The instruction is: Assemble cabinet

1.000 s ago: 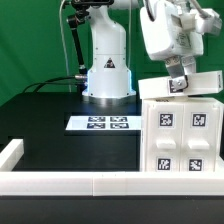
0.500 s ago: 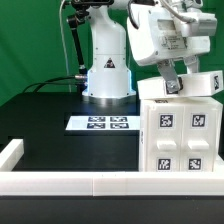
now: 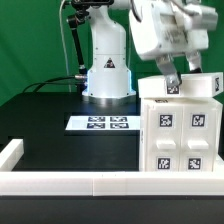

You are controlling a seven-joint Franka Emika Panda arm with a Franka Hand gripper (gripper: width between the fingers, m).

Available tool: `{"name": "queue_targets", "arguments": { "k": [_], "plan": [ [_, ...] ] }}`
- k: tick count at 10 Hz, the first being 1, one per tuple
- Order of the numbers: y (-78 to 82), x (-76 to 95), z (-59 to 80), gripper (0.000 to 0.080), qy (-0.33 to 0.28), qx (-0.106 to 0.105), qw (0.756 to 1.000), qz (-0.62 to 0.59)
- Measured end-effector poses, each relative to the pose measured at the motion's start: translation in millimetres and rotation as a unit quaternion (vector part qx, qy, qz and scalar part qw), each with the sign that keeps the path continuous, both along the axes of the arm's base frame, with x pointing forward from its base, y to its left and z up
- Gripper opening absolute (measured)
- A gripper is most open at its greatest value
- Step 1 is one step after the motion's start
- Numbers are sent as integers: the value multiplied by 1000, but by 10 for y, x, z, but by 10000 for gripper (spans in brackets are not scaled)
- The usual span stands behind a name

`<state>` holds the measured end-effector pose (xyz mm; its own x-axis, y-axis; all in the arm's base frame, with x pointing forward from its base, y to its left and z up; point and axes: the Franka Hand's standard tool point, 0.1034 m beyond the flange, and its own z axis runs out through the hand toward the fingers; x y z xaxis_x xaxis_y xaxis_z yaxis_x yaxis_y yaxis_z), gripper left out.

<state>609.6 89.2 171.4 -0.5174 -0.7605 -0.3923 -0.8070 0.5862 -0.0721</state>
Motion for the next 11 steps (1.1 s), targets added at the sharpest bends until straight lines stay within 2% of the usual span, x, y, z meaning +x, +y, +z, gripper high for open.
{"name": "queue_targets", "arguments": {
  "k": [2,5,6,8,11],
  "plan": [
    [-21,-16,200,797,-19,7,1000,5],
    [-19,-12,209,797,-25,3,1000,13],
    [-9,-22,201,797,-30,-13,998,59],
    [34,-9,216,797,-48,-64,976,203],
    [70,6,242,797,-87,-115,917,372]
  ]
}}
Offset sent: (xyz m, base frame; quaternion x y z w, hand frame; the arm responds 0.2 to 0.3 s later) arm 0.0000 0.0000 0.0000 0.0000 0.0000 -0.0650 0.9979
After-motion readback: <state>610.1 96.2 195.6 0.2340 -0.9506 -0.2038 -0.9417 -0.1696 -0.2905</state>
